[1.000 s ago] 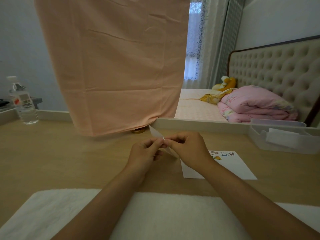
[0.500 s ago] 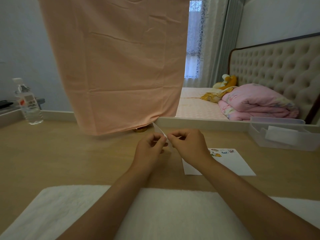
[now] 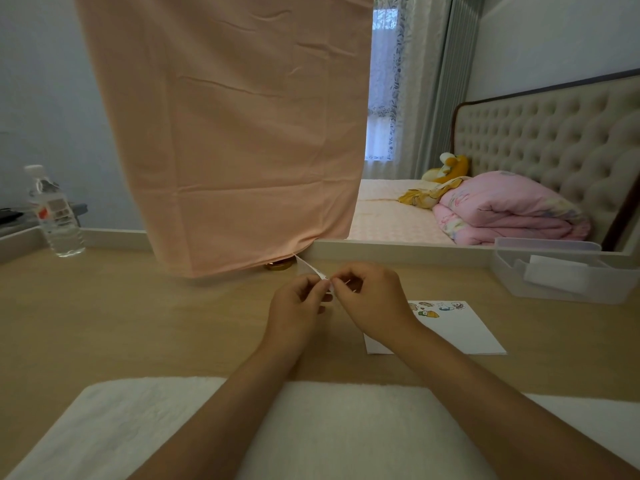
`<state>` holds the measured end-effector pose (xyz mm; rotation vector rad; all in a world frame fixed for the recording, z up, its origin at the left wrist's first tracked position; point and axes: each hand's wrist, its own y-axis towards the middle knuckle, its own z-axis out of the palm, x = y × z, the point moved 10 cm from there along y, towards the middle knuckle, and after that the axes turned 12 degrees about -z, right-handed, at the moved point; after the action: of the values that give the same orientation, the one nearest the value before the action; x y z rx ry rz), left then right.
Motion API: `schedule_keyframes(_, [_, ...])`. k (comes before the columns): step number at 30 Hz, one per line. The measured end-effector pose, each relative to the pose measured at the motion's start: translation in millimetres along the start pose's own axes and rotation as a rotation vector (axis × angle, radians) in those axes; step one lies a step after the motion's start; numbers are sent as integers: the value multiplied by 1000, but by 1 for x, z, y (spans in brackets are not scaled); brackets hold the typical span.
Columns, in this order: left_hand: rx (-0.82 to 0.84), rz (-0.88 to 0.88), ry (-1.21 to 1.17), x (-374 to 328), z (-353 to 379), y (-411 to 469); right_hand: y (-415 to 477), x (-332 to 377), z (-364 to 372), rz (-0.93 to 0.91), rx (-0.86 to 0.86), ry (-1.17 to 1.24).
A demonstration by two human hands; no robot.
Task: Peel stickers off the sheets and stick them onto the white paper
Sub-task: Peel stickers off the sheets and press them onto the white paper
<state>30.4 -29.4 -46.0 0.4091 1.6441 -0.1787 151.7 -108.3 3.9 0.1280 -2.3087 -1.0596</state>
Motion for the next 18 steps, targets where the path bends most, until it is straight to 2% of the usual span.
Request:
schedule_keyframes(11, [-30,171,213,-16,-4,-6,3,-10,2,106,63,139])
schedule_keyframes(18, [-20,233,303,-23,-3,-7,3,-7,2,97,93,83])
